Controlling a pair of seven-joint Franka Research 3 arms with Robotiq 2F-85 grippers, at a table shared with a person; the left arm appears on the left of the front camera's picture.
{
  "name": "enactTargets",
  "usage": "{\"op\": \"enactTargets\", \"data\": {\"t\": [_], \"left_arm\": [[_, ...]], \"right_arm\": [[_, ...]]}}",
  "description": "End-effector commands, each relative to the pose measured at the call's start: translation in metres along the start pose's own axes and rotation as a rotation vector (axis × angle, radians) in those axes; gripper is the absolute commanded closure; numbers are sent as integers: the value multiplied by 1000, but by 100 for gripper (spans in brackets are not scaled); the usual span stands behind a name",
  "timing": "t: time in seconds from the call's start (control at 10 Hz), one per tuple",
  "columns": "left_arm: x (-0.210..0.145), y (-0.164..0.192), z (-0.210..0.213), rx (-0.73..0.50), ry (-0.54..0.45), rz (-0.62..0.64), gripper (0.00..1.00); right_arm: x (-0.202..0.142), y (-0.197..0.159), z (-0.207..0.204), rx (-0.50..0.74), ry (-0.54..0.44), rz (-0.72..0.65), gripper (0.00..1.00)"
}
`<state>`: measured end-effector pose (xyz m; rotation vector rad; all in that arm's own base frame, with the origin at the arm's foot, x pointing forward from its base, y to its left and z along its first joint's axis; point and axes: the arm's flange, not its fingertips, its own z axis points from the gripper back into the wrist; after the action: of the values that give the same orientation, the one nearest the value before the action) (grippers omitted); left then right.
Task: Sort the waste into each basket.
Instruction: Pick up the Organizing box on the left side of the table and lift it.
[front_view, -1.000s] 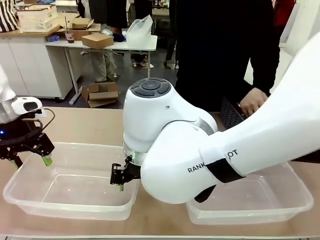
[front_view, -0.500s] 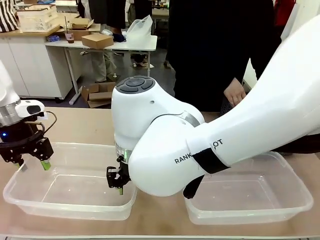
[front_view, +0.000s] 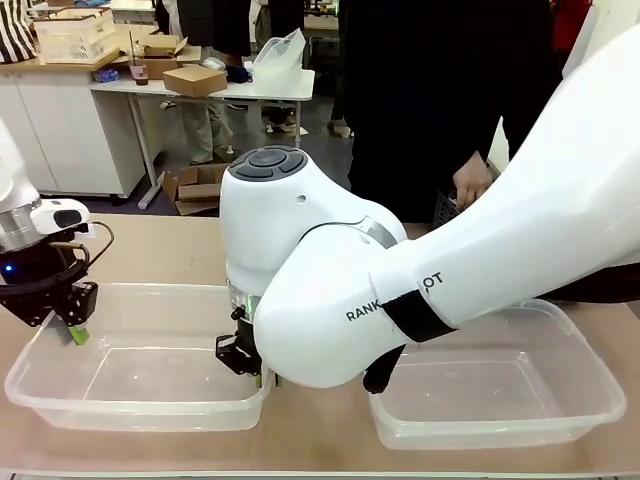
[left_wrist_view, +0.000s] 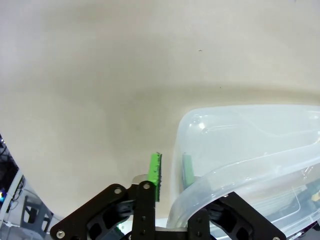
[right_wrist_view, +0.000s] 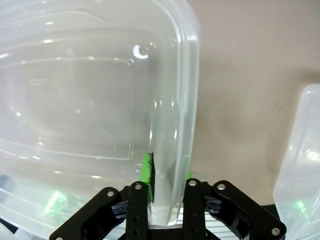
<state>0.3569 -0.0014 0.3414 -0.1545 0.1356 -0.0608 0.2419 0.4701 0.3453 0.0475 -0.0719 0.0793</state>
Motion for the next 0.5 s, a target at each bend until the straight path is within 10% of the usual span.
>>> {"op": "enactTargets", "data": {"t": [0.0,0.4], "left_arm": [[-24,-1,-13,35,-10,15,100],[-25,-2,-6,31,-24,23,100]], "right_arm": [[3,4,0,-20,-18,-17,100],[7,-2,4,-13,-17,-30,100]]}}
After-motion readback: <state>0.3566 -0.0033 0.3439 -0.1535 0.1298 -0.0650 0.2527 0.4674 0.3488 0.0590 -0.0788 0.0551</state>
